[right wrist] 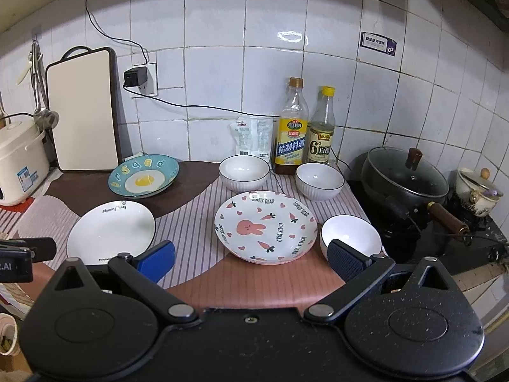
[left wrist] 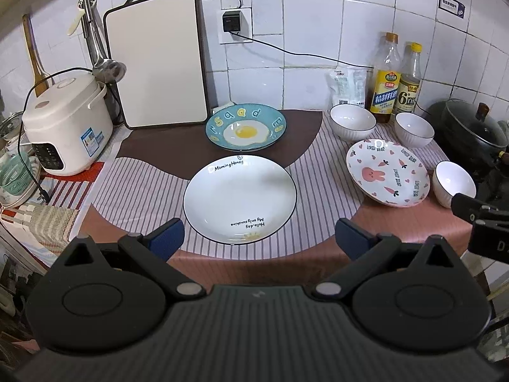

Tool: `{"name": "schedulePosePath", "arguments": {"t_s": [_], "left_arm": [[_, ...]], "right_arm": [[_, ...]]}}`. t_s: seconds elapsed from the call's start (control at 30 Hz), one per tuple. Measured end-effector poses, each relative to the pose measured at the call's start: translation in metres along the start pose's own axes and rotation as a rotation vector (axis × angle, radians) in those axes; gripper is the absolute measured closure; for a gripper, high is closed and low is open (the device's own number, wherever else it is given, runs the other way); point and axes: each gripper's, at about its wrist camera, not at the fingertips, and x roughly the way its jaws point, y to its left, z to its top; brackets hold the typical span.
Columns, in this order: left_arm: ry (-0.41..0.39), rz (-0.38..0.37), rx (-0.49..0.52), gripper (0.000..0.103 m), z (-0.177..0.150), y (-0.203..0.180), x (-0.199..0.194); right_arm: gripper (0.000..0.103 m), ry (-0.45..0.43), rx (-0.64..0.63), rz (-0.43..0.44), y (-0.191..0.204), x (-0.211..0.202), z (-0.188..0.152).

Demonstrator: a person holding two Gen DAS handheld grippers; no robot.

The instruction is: Organize plates and bowls

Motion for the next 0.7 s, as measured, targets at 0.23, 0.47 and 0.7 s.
{"name": "schedulePosePath", "arguments": {"t_s": [0.23, 0.47, 0.7], "left_arm": [[0.011, -0.001, 0.006, 0.000, -0.0028, -0.0044, -0.0003], [0.003, 0.035, -0.015, 0.000, -0.0053, -0.0039, 0.0007], [-0.028, 0.053, -0.030, 0.000, -0.0101, -0.0033, 0.0023]], "right_arm": [[0.000, 0.006, 0.005, -0.009, -0.0028, 0.0016, -0.0031], [0.000, 0.015, 0.004, -0.018, -0.0054, 0.0023, -0.0055], [0.000, 0.017, 0.007, -0.023, -0.0086, 0.0019, -0.0081]]}}
